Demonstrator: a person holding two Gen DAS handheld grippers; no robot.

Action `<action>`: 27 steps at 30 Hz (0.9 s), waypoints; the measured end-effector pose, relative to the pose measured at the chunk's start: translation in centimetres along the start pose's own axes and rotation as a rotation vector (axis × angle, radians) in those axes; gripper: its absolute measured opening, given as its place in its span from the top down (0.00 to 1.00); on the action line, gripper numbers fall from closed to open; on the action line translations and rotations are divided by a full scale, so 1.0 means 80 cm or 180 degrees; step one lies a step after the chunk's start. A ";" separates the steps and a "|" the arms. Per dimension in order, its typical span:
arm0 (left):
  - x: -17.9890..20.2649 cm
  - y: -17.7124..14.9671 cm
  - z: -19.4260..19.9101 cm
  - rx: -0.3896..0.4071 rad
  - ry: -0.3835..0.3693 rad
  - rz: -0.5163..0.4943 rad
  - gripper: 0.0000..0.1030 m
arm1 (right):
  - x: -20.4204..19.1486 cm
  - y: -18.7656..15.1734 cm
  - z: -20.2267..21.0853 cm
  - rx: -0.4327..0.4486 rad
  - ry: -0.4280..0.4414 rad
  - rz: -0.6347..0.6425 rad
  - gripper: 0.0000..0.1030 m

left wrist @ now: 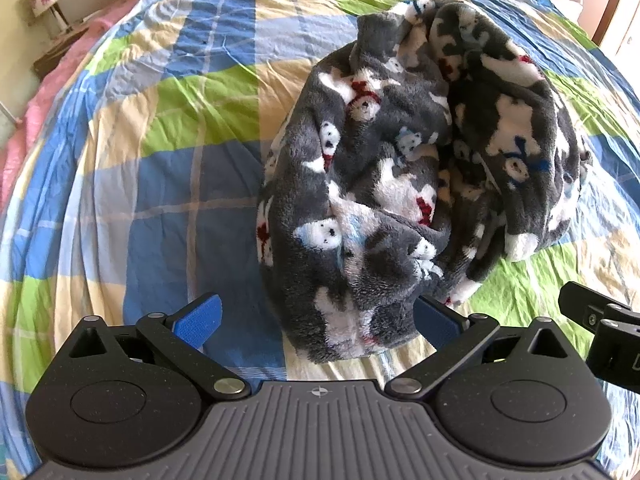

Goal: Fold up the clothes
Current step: 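Move both grippers toward the crumpled grey polar-bear fleece blanket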

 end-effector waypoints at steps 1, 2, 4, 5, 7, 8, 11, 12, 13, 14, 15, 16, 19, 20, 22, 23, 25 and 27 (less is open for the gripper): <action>0.000 0.000 0.000 0.0000 0.0001 -0.0001 0.00 | 0.000 0.000 0.000 -0.0004 0.0000 -0.0002 0.00; 0.000 0.000 0.000 0.0001 0.0003 -0.0001 0.00 | 0.000 0.000 0.000 0.0003 -0.0002 0.0000 0.00; -0.001 -0.001 0.000 0.0002 0.0006 -0.0002 0.00 | -0.003 -0.003 -0.003 0.0043 -0.0010 0.0011 0.00; -0.001 -0.001 0.000 0.0002 0.0007 -0.0003 0.00 | -0.004 -0.004 -0.003 0.0046 -0.0010 0.0009 0.00; -0.002 -0.001 0.000 0.0003 0.0010 -0.0004 0.00 | -0.003 -0.003 -0.003 0.0043 0.0000 0.0005 0.00; -0.002 -0.002 0.000 0.0003 0.0011 -0.0005 0.00 | -0.002 -0.002 -0.002 0.0039 0.0005 0.0002 0.00; 0.000 -0.001 -0.001 0.0007 0.0013 -0.0002 0.00 | -0.002 -0.002 -0.003 0.0031 0.0009 -0.0001 0.00; 0.000 -0.001 -0.001 0.0008 0.0014 -0.0002 0.00 | -0.002 -0.002 -0.003 0.0032 0.0010 -0.0004 0.00; 0.001 -0.002 -0.001 0.0008 0.0015 -0.0002 0.00 | -0.002 -0.003 -0.003 0.0031 0.0010 -0.0004 0.00; 0.001 -0.003 0.000 0.0008 0.0013 -0.0001 0.00 | -0.002 -0.003 -0.003 0.0030 0.0010 -0.0005 0.00; 0.000 -0.005 0.000 0.0008 0.0011 0.0002 0.00 | -0.002 -0.003 -0.003 0.0029 0.0011 -0.0005 0.00; -0.001 -0.006 0.001 0.0005 0.0010 0.0007 0.00 | -0.002 -0.003 -0.003 0.0027 0.0012 -0.0006 0.00; 0.000 -0.007 0.001 0.0003 0.0004 0.0008 0.00 | -0.001 -0.003 -0.003 0.0027 0.0015 -0.0005 0.00; 0.001 -0.008 0.001 0.0003 0.0005 0.0007 0.00 | -0.001 -0.003 -0.003 0.0027 0.0015 -0.0005 0.00; 0.004 -0.008 0.001 0.0004 0.0005 0.0006 0.00 | 0.000 -0.004 -0.003 0.0026 0.0015 -0.0005 0.00; 0.004 -0.008 0.001 0.0004 0.0005 0.0007 0.00 | 0.001 -0.004 -0.003 0.0026 0.0015 -0.0006 0.00; 0.002 -0.009 0.002 0.0006 0.0003 0.0011 0.00 | 0.002 -0.004 -0.003 0.0027 0.0015 -0.0007 0.00; -0.002 -0.010 0.003 0.0009 -0.0004 0.0016 0.00 | 0.000 -0.004 -0.002 0.0030 0.0008 -0.0002 0.00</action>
Point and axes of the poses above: each gripper's, at about its wrist camera, not at the fingertips, and z roughly against the way its jaws point, x to its right, y to its top, the point moved 3 cm from there along -z, roughly the way its jaws point, and after that the axes turned 1 degree about -x, right-handed, at the moved point
